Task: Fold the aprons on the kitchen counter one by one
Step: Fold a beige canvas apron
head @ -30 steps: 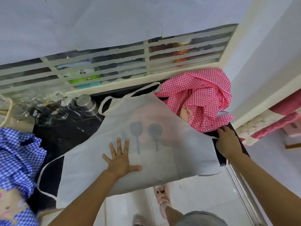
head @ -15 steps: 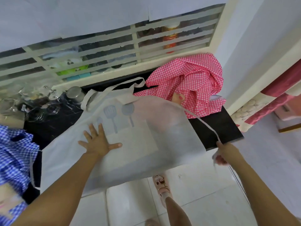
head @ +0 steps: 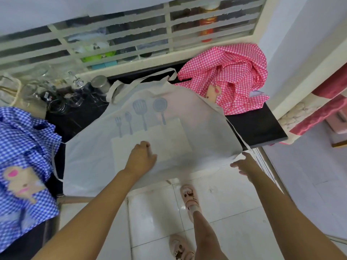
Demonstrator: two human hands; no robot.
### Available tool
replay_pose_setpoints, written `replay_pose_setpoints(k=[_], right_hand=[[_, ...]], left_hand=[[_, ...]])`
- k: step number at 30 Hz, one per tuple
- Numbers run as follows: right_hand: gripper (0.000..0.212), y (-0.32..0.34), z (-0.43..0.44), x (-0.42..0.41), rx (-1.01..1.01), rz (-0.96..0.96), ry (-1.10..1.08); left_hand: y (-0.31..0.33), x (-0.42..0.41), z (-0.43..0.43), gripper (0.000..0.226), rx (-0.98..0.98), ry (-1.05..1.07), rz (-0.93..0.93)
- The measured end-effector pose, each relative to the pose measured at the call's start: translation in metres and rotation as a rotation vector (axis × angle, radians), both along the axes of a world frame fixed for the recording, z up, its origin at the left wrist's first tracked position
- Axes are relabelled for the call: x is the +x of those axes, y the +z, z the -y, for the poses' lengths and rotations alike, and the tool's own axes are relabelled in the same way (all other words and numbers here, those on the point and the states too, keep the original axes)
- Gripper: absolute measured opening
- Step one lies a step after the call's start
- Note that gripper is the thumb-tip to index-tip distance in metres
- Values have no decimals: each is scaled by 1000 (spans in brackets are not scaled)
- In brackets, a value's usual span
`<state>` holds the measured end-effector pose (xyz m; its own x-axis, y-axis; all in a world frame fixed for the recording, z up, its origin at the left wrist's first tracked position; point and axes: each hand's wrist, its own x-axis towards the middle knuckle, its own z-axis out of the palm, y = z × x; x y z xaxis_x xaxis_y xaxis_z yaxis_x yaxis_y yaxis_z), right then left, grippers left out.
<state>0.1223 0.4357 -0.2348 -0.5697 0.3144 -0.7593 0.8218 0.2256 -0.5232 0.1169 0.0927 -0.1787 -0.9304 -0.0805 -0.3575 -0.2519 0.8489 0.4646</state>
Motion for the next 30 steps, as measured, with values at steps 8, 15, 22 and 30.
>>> replay_pose_setpoints(k=[8,15,22,30], right_hand=[[58,-18,-1,14,6,-181,-116],[50,-23,13,28,-66,-40,103],[28,-16,37,76,-89,16,158],[26,55,68,93,-630,-174,-128]], left_hand=[[-8,31,8,76,-82,-167,6],[-13,30,13,77,-61,-139,-7],[-10,55,3,65,60,-92,-92],[-10,114,-15,36,755,593,577]])
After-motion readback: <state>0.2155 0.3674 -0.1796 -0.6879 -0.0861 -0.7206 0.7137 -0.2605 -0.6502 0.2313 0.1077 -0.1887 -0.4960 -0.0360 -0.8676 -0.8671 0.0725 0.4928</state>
